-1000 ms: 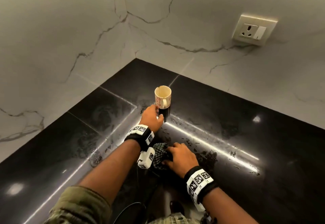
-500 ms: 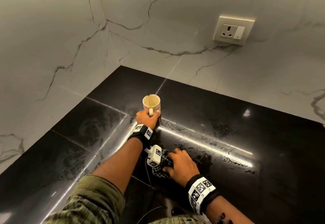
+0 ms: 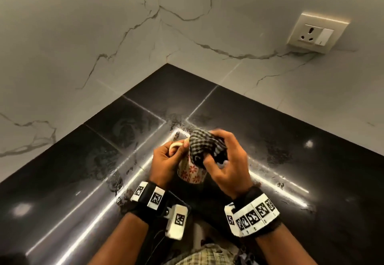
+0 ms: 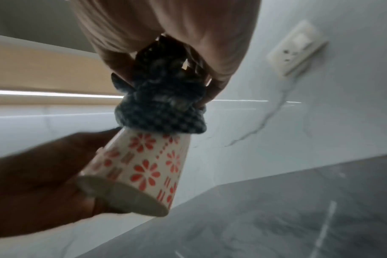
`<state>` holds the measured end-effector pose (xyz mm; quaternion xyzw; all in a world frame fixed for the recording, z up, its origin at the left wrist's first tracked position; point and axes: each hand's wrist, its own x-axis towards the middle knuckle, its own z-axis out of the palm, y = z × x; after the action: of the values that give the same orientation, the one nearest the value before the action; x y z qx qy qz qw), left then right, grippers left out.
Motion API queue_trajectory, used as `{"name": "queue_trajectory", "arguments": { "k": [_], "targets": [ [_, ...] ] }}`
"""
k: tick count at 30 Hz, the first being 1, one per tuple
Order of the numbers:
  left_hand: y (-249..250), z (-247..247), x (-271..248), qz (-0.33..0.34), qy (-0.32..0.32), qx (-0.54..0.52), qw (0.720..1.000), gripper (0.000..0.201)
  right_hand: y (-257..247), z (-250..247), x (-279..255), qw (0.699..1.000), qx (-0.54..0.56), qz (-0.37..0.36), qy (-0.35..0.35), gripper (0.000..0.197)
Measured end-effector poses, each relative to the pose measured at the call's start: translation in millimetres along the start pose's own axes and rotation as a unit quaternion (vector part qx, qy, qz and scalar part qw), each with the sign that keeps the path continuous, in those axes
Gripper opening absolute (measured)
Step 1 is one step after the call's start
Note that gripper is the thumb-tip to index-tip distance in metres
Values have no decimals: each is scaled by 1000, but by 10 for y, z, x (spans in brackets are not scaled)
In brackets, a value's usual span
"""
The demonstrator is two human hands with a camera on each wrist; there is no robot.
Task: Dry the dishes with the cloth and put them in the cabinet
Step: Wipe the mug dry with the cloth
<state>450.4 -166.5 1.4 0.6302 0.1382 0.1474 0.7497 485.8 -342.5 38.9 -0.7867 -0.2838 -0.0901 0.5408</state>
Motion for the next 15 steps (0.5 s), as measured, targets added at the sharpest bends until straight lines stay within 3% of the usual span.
{"name": "queue_trajectory", "arguments": {
  "k": [2,6,10,15],
  "targets": [
    [37,17,-88,-8,-3,-48,999,11,-136,171,6,999,0,-38,-26,55],
    [123,-15,-190,-10,29,-121,992,10,-229,325,-59,992,-32,-121,-8,42],
    [312,29,-222,-10,78,-194,978,31,-159,442,-245,965,-110,-238,-21,47],
    [384,-1,-227,-7,96,-213,972,33,-54,402,-313,963,-92,-249,-42,41]
  ]
}}
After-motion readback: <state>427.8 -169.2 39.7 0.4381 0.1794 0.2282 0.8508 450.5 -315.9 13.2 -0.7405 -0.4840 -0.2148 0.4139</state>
